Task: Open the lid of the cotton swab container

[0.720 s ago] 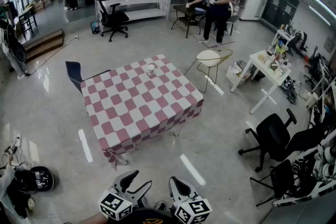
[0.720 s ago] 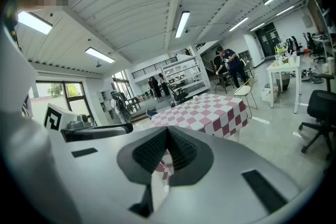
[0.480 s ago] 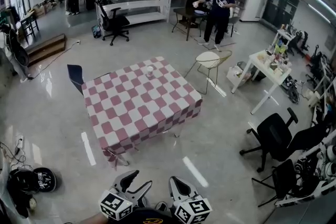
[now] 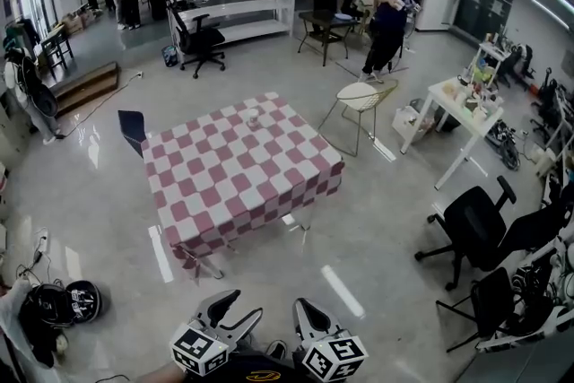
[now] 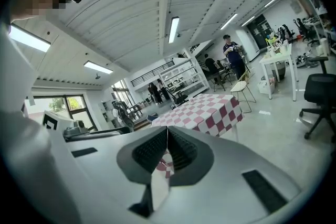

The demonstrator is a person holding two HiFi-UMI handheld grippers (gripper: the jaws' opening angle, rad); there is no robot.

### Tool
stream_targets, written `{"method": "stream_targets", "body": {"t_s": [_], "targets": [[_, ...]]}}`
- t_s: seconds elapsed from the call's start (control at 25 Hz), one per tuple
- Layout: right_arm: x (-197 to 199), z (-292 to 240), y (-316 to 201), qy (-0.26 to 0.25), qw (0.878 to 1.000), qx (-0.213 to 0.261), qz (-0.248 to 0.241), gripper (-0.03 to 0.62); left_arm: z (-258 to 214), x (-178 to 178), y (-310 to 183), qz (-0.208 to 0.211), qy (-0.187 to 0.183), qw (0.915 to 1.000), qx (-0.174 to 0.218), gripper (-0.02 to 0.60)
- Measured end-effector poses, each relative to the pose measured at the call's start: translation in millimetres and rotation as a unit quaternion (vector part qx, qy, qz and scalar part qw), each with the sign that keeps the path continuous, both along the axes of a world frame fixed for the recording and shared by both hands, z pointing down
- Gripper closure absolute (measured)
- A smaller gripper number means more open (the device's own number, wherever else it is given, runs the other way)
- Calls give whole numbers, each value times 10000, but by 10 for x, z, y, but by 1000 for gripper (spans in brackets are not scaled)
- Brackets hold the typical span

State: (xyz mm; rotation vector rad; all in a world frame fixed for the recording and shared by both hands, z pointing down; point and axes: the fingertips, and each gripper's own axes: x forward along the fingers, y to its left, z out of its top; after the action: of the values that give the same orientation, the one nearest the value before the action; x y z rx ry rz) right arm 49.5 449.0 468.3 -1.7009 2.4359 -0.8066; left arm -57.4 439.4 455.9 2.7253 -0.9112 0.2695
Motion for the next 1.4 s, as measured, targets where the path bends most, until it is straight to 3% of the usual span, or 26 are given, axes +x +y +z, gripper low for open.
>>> {"method": "stream_targets", "body": {"t_s": [0.44,1.04,1.4], "targets": [[226,49,-245,15,9997,-98,219,582,63,180,-282,149,-28,9998,-98,331],[139,96,-1459,242,9967,-333,693,582,86,103,-1600,593,163,9979,-185,331],[85,147,-1845,470,9910,-606,1098,582,166,47,-2139,901,401,9943,-414,331]]}}
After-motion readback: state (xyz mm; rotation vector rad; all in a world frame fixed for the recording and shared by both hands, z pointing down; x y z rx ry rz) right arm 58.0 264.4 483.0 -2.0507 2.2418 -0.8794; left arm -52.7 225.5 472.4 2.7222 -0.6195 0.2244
